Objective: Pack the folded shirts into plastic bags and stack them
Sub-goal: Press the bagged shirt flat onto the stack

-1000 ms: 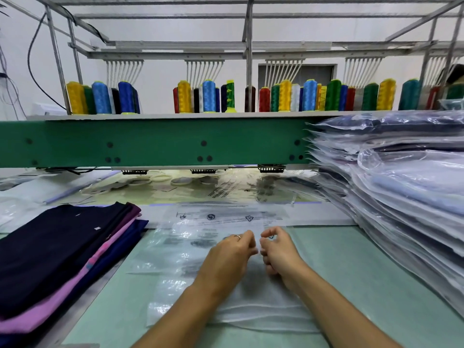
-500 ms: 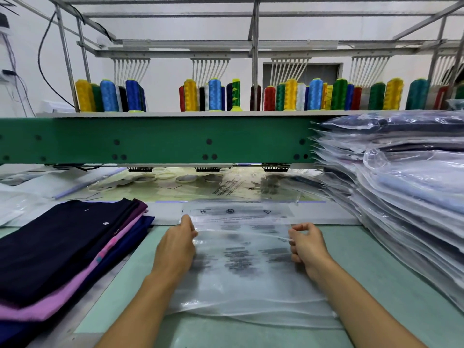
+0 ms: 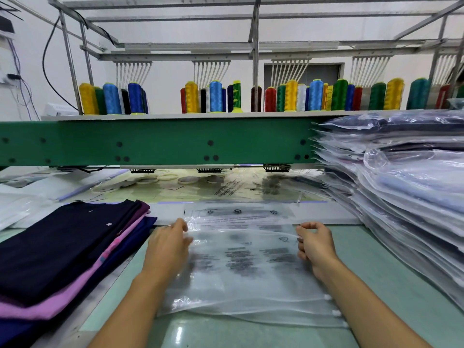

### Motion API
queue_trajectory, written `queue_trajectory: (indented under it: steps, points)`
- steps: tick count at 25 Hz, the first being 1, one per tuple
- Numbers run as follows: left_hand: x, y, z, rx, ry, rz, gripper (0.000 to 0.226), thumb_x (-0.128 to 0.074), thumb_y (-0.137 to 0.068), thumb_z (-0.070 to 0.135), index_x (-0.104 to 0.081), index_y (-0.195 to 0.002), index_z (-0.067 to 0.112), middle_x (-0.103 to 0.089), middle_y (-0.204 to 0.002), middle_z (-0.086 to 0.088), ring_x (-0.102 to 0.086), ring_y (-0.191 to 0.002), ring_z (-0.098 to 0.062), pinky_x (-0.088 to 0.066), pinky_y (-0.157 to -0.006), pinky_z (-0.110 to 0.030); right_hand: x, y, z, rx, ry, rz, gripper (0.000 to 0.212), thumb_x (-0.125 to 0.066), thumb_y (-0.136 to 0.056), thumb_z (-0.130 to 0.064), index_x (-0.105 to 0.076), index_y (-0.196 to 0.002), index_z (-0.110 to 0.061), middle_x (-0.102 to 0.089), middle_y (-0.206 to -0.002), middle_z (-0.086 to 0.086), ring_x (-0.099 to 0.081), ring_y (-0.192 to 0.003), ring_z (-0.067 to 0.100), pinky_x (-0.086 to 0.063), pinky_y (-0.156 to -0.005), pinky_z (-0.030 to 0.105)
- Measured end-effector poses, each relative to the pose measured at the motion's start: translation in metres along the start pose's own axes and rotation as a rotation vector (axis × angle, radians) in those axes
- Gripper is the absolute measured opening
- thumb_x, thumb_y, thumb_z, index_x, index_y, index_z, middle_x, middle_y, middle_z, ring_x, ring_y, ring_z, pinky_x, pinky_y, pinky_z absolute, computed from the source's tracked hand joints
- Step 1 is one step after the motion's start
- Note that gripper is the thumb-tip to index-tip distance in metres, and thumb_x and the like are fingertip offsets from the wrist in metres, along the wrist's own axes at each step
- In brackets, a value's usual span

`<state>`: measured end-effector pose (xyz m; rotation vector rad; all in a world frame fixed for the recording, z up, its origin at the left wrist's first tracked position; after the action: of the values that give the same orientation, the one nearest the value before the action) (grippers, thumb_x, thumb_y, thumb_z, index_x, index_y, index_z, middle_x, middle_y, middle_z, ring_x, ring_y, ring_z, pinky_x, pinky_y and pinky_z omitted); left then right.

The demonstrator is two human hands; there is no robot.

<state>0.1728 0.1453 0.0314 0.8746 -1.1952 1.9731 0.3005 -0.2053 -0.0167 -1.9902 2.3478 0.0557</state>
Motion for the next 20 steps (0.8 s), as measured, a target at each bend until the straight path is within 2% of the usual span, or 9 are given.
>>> queue_trajectory:
  steps: [2, 5, 7, 9, 11, 12, 14, 17, 20]
  points:
    - [-0.004, 0.003, 0.013, -0.086, 0.043, -0.048, 0.014, -0.062, -0.098, 0.039, -0.065, -0.11, 0.033, -0.068, -0.109, 0.011, -0.063, -0.102, -0.019, -0.052, -0.086, -0.037, 0.0, 0.0, 0.001, -0.005, 0.004, -0.014, 0.008, -0.054, -0.099, -0.004, -0.052, -0.094, -0.011, -0.047, -0.068, 0.008, -0.034, -0.047, 0.016, -0.031, -0.039, 0.024]
    - [-0.007, 0.002, 0.016, -0.084, 0.078, -0.06, 0.016, -0.075, -0.087, 0.045, -0.068, -0.081, 0.032, -0.068, -0.086, 0.017, -0.062, -0.081, -0.007, -0.053, -0.073, -0.033, 0.001, 0.001, -0.002, 0.013, 0.081, -0.008, 0.004, -0.054, -0.097, -0.008, -0.057, -0.095, -0.01, -0.053, -0.073, 0.008, -0.042, -0.053, 0.02, -0.039, -0.045, 0.029]
    - [-0.008, 0.002, 0.015, -0.069, 0.09, -0.054, 0.027, -0.08, -0.082, 0.047, -0.062, -0.072, 0.029, -0.067, -0.074, 0.02, -0.059, -0.071, 0.001, -0.047, -0.061, -0.028, 0.003, 0.005, -0.013, 0.107, 0.288, 0.046, 0.007, -0.057, -0.095, -0.016, -0.061, -0.089, -0.015, -0.062, -0.082, 0.005, -0.054, -0.067, 0.026, -0.048, -0.06, 0.038]
    - [-0.008, 0.004, 0.019, -0.092, 0.13, -0.044, 0.04, -0.077, -0.082, 0.054, -0.055, -0.066, 0.025, -0.064, -0.068, 0.032, -0.057, -0.063, 0.007, -0.038, -0.051, -0.024, 0.0, 0.014, -0.029, 0.254, 0.499, 0.099, 0.009, -0.06, -0.092, -0.022, -0.064, -0.084, -0.02, -0.063, -0.092, 0.004, -0.059, -0.087, 0.028, -0.048, -0.075, 0.039]
    - [-0.005, 0.007, 0.027, -0.118, 0.154, -0.019, 0.047, -0.067, -0.083, 0.064, -0.052, -0.063, 0.024, -0.063, -0.062, 0.022, -0.055, -0.056, 0.001, -0.036, -0.049, -0.024, -0.007, 0.024, -0.044, 0.399, 0.623, 0.126, 0.01, -0.061, -0.093, -0.024, -0.064, -0.083, -0.022, -0.059, -0.099, 0.002, -0.054, -0.101, 0.026, -0.044, -0.08, 0.037]
    - [-0.004, 0.008, 0.029, -0.122, 0.155, -0.009, 0.045, -0.066, -0.085, 0.064, -0.053, -0.064, 0.027, -0.062, -0.06, 0.016, -0.054, -0.056, -0.001, -0.038, -0.05, -0.025, -0.009, 0.03, -0.052, 0.476, 0.649, 0.139, 0.01, -0.062, -0.093, -0.026, -0.064, -0.083, -0.023, -0.059, -0.1, 0.0, -0.052, -0.102, 0.024, -0.043, -0.083, 0.037]
    - [-0.002, 0.007, 0.032, -0.131, 0.151, 0.007, 0.031, -0.068, -0.089, 0.056, -0.057, -0.072, 0.032, -0.063, -0.069, 0.017, -0.059, -0.069, -0.001, -0.046, -0.059, -0.027, -0.018, 0.047, -0.072, 0.697, 0.668, 0.134, 0.008, -0.066, -0.092, -0.029, -0.063, -0.085, -0.027, -0.064, -0.097, -0.007, -0.054, -0.098, 0.019, -0.043, -0.086, 0.039]
    - [0.006, 0.009, 0.04, -0.162, 0.185, 0.051, 0.021, -0.072, -0.091, 0.04, -0.054, -0.084, 0.034, -0.065, -0.078, 0.02, -0.062, -0.076, 0.0, -0.054, -0.067, -0.031, -0.055, 0.076, -0.081, 0.987, 0.723, -0.124, 0.007, -0.072, -0.089, -0.029, -0.066, -0.092, -0.03, -0.066, -0.099, -0.014, -0.058, -0.097, 0.012, -0.043, -0.088, 0.038]
    - [0.011, 0.011, 0.047, -0.218, 0.195, 0.109, 0.028, -0.07, -0.094, 0.027, -0.044, -0.086, 0.033, -0.064, -0.073, 0.016, -0.062, -0.069, -0.008, -0.055, -0.062, -0.04, -0.081, 0.091, -0.071, 1.086, 0.898, -0.25, 0.008, -0.072, -0.091, -0.033, -0.074, -0.097, -0.037, -0.067, -0.113, -0.016, -0.059, -0.108, 0.011, -0.041, -0.09, 0.034]
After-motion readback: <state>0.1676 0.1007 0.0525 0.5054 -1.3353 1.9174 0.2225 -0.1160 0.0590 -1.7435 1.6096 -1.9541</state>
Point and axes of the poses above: each hand's wrist, its own y-axis away from the middle knuckle, its own x-axis out of the back of the hand, z = x × y, the point moved 10 cm from there along -y, towards the middle knuckle
